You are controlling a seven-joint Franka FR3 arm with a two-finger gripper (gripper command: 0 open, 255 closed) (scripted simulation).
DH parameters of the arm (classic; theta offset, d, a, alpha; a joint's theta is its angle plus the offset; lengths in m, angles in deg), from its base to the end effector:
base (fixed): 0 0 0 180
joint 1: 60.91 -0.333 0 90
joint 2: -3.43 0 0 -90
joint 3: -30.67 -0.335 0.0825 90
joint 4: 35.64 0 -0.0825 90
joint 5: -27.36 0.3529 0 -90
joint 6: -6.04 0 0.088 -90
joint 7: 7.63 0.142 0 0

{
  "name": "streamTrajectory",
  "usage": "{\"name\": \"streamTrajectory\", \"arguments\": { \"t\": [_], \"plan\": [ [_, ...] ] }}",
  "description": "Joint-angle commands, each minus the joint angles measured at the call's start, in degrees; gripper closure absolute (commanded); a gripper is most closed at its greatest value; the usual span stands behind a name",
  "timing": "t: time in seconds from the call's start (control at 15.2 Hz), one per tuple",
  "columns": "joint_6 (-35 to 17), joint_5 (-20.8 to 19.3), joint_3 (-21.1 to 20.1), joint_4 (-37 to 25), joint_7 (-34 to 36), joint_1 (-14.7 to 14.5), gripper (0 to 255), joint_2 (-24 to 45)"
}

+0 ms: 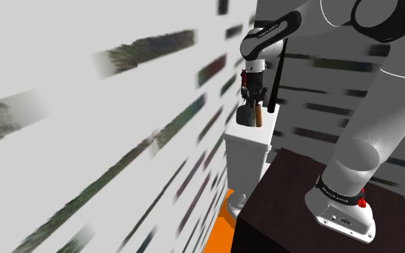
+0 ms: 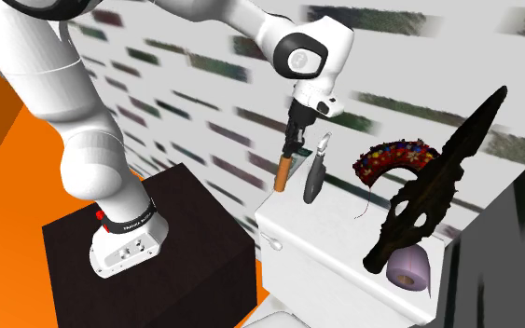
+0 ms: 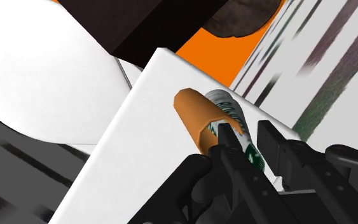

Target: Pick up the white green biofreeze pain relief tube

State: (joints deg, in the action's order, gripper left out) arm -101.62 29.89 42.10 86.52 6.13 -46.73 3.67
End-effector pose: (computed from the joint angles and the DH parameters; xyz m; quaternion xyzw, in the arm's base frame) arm 0.4305 -0.2010 0.3886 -0.9304 0.3428 0.1255 0.0327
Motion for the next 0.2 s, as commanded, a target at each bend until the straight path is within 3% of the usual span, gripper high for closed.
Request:
{"name": "streamTrajectory", "arguments": {
  "t": [0.0,0.13],
  "plan": [
    [1.5,-0.2,0.0,-0.7,0.1,0.0,255,-0.7],
    [1.6,-0.2,0.0,-0.8,0.1,0.0,255,-0.8]
  ]
}}
